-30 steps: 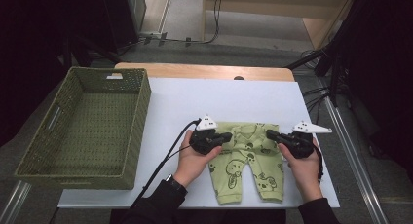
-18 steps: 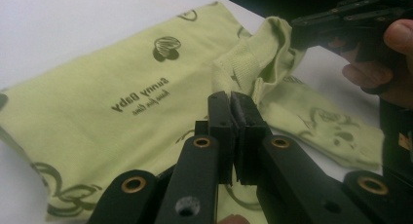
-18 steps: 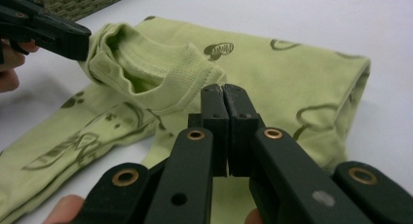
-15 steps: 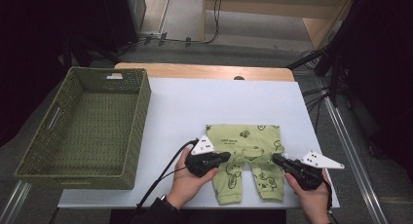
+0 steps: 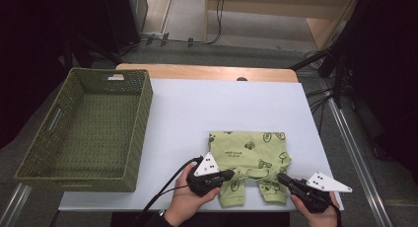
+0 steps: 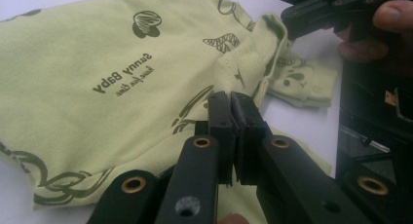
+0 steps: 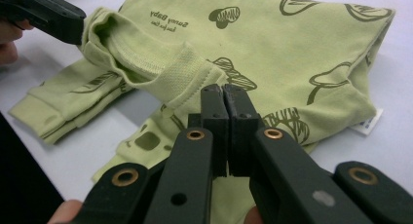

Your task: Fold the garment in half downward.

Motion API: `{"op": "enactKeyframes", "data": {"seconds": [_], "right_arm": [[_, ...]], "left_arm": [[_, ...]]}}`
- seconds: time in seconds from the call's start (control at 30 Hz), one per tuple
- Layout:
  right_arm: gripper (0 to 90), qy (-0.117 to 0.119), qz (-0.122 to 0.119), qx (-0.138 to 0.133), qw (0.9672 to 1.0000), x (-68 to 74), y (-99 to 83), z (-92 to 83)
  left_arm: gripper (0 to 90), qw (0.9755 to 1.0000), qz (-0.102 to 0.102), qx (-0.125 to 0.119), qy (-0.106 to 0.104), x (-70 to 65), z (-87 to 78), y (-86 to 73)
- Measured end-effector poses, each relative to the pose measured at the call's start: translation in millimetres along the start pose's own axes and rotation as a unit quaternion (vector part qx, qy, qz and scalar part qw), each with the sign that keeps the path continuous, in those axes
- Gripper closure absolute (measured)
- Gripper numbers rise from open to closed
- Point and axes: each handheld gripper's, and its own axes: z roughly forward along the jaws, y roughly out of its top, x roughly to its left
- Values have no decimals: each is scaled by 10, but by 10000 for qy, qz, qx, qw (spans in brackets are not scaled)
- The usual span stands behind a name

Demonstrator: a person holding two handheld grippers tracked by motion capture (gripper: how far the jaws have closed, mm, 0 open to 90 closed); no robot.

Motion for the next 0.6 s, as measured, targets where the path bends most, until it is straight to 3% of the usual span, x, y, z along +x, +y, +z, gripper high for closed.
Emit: {"op": "enactKeyframes", "data": {"seconds": [0.6], "right_arm": [[863, 54, 78, 109, 9999, 73, -136, -133]], "left_arm": [[870, 9994, 212, 199, -189, -155, -11, -117]]}}
